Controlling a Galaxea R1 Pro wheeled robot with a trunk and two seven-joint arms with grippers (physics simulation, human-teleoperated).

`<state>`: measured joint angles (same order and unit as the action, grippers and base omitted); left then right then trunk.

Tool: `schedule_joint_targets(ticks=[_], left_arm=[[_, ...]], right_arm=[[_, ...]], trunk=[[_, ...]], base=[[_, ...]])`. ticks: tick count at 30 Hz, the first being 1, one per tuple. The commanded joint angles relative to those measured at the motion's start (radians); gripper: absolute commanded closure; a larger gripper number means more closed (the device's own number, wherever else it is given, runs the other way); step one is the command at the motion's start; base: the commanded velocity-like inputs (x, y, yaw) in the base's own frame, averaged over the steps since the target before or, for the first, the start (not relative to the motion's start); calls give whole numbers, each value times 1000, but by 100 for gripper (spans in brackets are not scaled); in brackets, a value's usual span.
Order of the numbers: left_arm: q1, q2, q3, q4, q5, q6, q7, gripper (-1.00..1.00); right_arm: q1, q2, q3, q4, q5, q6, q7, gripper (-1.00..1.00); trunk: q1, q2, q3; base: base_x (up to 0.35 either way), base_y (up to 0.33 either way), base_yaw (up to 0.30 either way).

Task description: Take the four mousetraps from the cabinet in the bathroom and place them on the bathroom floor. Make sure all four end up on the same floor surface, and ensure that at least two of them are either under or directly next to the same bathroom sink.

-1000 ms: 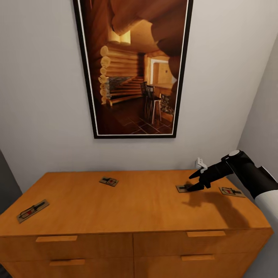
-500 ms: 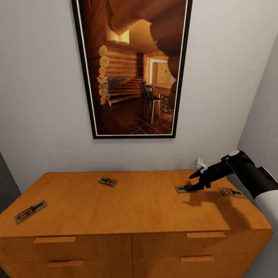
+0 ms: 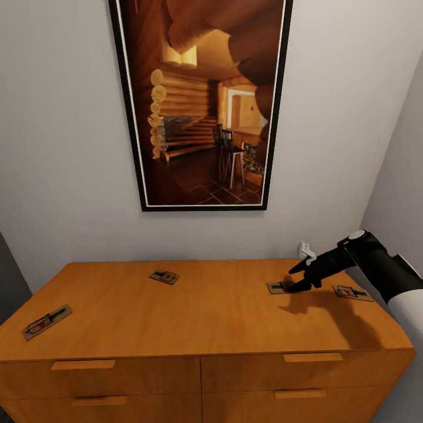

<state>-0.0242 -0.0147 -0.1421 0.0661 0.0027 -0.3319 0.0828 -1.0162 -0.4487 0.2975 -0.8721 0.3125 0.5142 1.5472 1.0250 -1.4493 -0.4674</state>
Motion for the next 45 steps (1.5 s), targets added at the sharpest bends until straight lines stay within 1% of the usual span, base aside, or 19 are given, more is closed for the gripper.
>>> schedule_joint_targets(ticks=[1,8,23,30,34,35,40,45], left_arm=[[-2,-1,-8,5,0,-7,6,-100],[-2,-1,-8,5,0,-7,6,-100],[-2,-1,-8,5,0,-7,6,-100],[-2,-1,-8,5,0,-7,6,-100],[-2,-1,-8,5,0,-7,6,-100],[-2,-1,-8,5,0,-7,6,-100],[-2,-1,-8,5,0,-7,6,-100],[-2,-1,-8,5,0,-7,6,-100]], right_arm=[[-1,-1,2,2,3,5,4,-100],[-1,-1,2,17,3,-18,4,-100],[-1,-3,1,24,8,-28,4,-100],[-1,-3,-1,24,44,-45,0,-100],[-1,-2,-1,24,53,-53,-17,-100],[-1,-2,-1,24,55,-55,-31,-100],[-1,-1,0,24,57,-57,-67,-100],[-1,-1,-1,24,58,-58,-87,-100]], trunk=[[0,-1,-1],[0,-1,-2],[0,-1,-9],[0,-1,-9],[0,-1,-9],[0,-1,-9],[0,-1,-9],[0,-1,-9]], base=[[0,0,0],[0,0,0],[0,0,0],[0,0,0],[0,0,0],[0,0,0],[0,0,0],[0,0,0]])
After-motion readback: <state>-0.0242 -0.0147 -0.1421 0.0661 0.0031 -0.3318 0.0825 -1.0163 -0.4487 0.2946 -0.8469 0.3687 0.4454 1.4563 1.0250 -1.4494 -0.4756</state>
